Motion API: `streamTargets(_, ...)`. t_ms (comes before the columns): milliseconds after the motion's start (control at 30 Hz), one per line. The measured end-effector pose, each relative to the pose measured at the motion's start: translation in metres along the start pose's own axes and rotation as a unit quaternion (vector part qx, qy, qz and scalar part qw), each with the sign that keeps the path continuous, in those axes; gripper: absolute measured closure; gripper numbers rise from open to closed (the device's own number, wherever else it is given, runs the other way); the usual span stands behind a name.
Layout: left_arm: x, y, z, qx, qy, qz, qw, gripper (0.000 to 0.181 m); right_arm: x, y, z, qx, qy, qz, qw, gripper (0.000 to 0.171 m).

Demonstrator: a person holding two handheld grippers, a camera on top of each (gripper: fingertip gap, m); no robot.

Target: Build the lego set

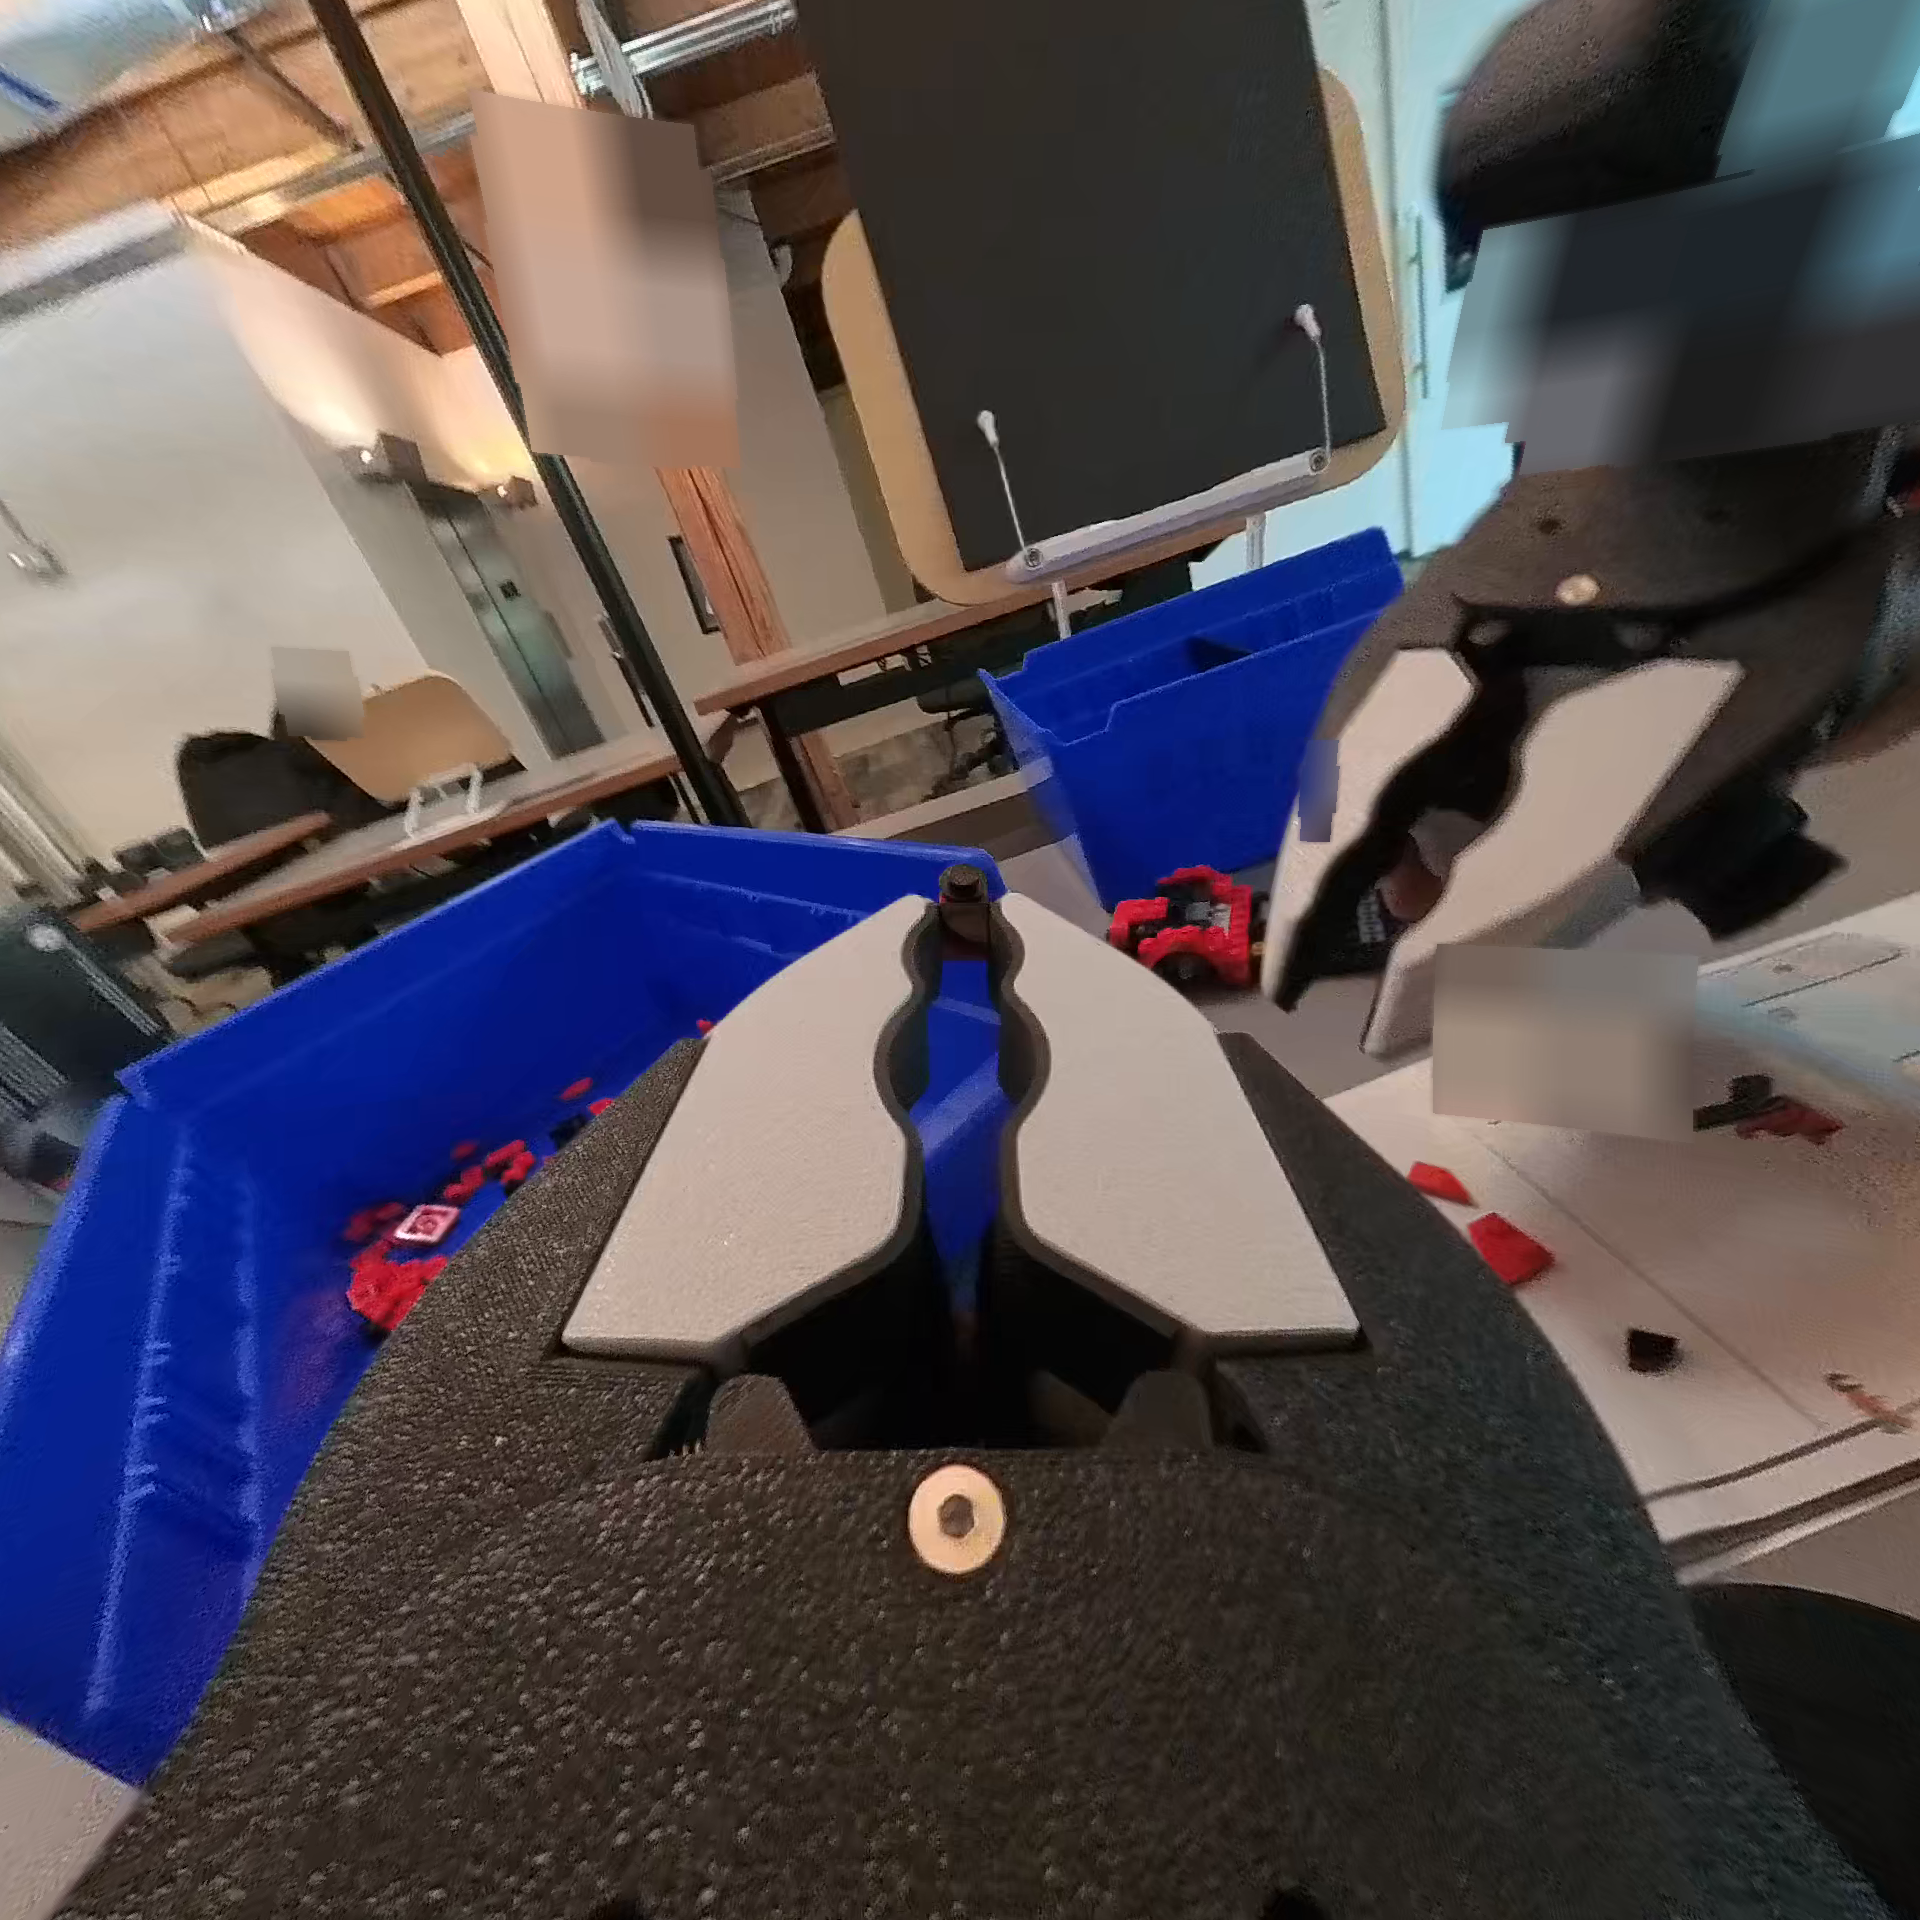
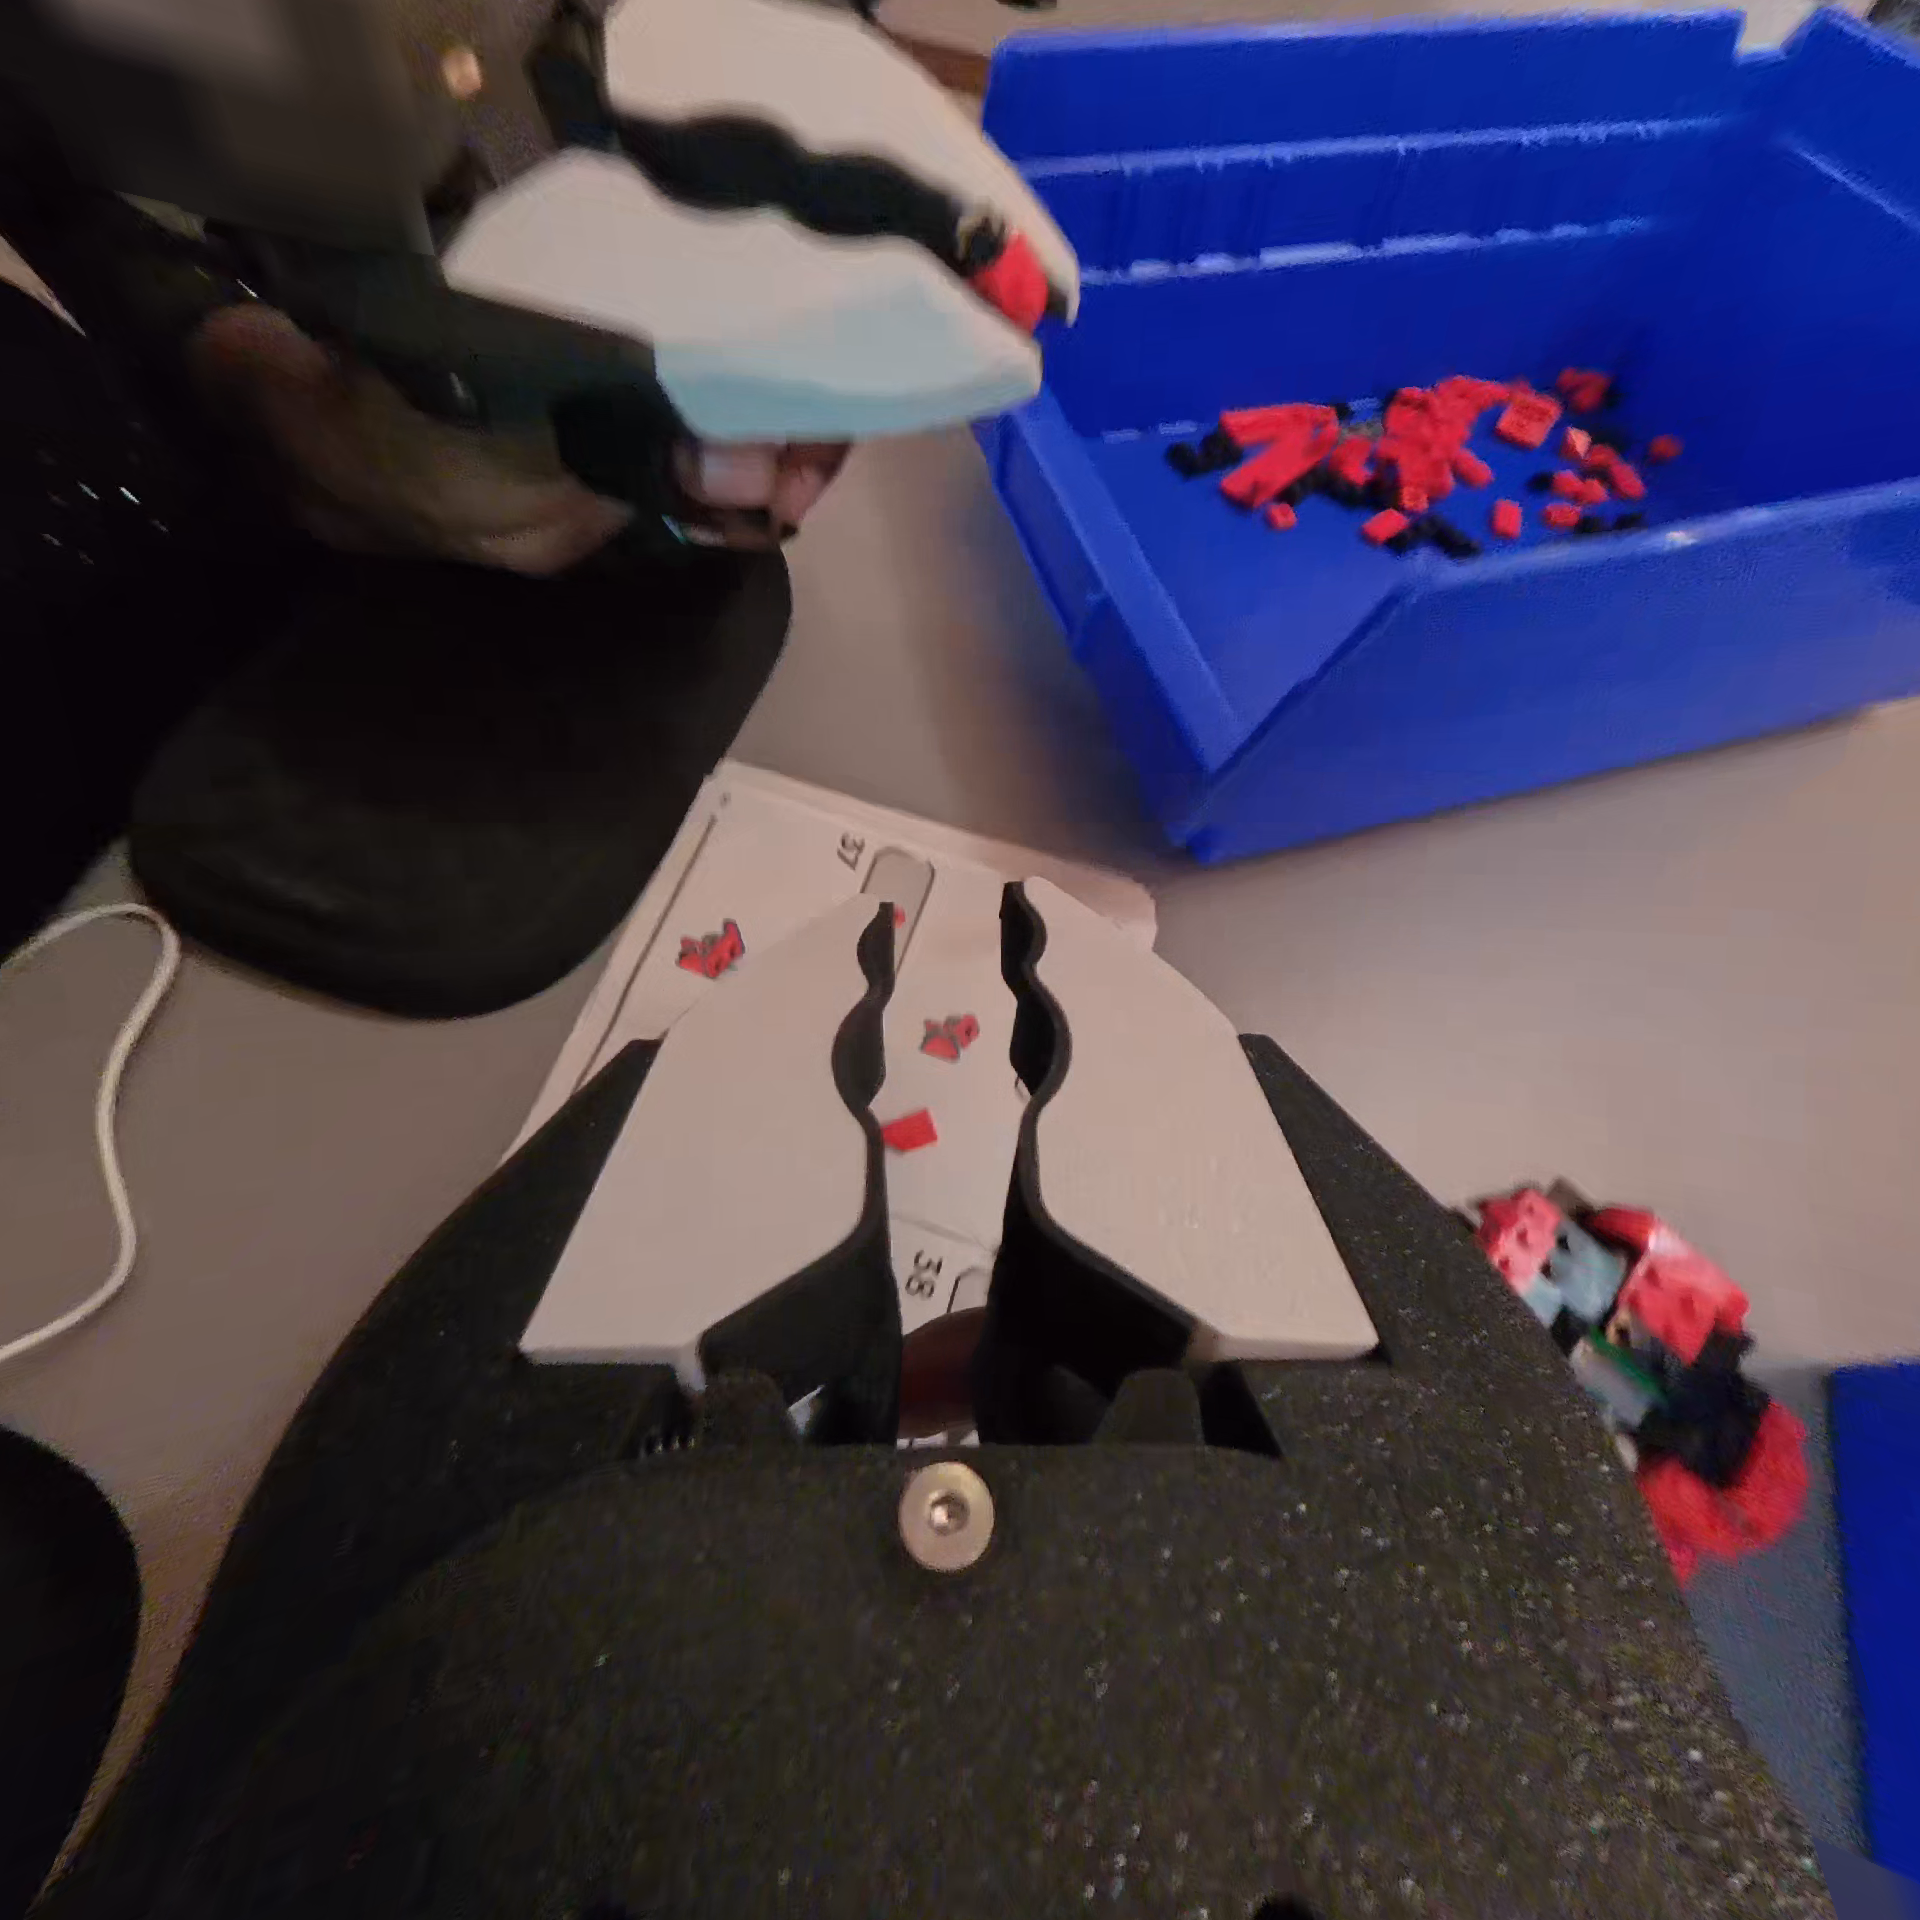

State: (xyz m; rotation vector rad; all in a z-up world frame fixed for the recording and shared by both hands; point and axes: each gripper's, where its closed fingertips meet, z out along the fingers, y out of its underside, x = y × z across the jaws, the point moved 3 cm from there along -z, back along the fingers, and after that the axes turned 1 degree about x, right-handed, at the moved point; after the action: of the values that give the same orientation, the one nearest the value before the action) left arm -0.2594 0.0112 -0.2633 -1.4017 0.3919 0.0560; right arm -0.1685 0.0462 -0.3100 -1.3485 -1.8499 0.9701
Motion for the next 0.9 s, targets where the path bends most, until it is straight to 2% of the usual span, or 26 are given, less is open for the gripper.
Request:
streamTargets(67, 0.0, 0.001, -0.001, -0.007, 0.002, -0.02, 1.0, 0.174, -0.006, 0.018, -0.001, -0.037, 0.036, -0.001, 0.999, 0.153)
streamTargets(200, 0.006, -0.003, -0.003, -0.001, 0.001, -0.026, 1.0, 0.174, -0.023, 0.051, 0.002, -0.106, 0.049, 0.039, 0.992, 0.156)
streamTargets(267, 0.01, -0.013, -0.007, 0.045, 0.013, -0.056, 0.997, 0.174, -0.025, 0.054, 0.001, -0.101, 0.063, 0.046, 0.992, 0.156)
streamTargets(400, 0.01, -0.019, -0.011, 0.085, 0.032, -0.098, 0.991, 0.174, -0.02, 0.05, -0.004, -0.077, 0.076, 0.06, 0.992, 0.157)
streamTargets(533, 0.006, -0.036, -0.022, 0.186, 0.075, -0.171, 0.965, 0.174, -0.018, 0.04, -0.009, -0.038, 0.086, 0.055, 0.994, 0.158)
streamTargets(667, -0.004, -0.04, -0.028, 0.241, 0.127, -0.296, 0.915, 0.174, -0.02, 0.03, -0.011, -0.009, 0.086, 0.051, 0.995, 0.158)
streamTargets(900, -0.016, -0.044, -0.036, 0.324, 0.223, -0.505, 0.768, 0.174, -0.025, 0.012, -0.014, 0.03, 0.093, 0.017, 0.995, 0.158)
